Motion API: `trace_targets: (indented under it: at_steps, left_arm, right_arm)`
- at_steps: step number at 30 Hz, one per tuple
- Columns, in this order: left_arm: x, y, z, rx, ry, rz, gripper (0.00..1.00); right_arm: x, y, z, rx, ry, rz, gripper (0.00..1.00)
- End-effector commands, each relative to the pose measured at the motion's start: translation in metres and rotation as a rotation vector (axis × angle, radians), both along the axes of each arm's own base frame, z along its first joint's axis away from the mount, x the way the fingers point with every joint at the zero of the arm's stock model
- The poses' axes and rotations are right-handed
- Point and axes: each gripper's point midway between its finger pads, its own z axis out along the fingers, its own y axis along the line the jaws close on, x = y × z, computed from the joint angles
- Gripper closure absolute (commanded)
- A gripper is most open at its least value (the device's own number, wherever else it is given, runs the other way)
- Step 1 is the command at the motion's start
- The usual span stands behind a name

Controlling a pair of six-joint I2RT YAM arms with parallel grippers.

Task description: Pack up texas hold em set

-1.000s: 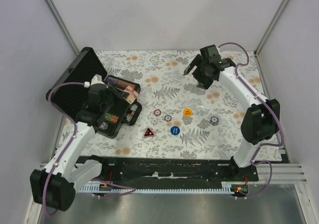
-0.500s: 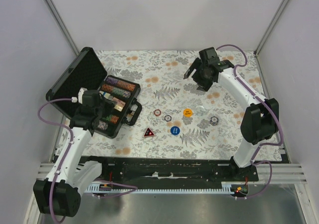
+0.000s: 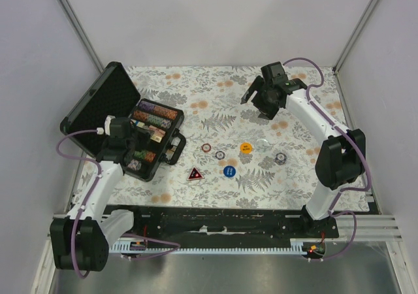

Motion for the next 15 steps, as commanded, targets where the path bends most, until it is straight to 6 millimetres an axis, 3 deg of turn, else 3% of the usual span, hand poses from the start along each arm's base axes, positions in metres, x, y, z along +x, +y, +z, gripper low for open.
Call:
trace_targets:
  at_steps: [1, 10, 11, 15]
  left_arm:
    - [0.018, -0.001, 0.015, -0.033, -0.099, -0.006, 0.93]
    - [0.021, -0.007, -0.008, -0.086, -0.082, -0.037, 0.93]
    - [0.022, 0.002, -0.01, -0.09, -0.081, -0.012, 0.93]
    - [0.019, 0.005, -0.021, -0.09, -0.057, -0.006, 0.84]
  right_arm:
    - [0.006, 0.002, 0.003, 0.013, -0.017, 0.019, 0.08]
    - [0.007, 0.002, -0.001, 0.022, -0.005, 0.018, 0.09]
    - [0.007, 0.002, -0.002, 0.021, 0.0, 0.018, 0.09]
    - [0.007, 0.002, -0.003, 0.02, 0.003, 0.017, 0.09]
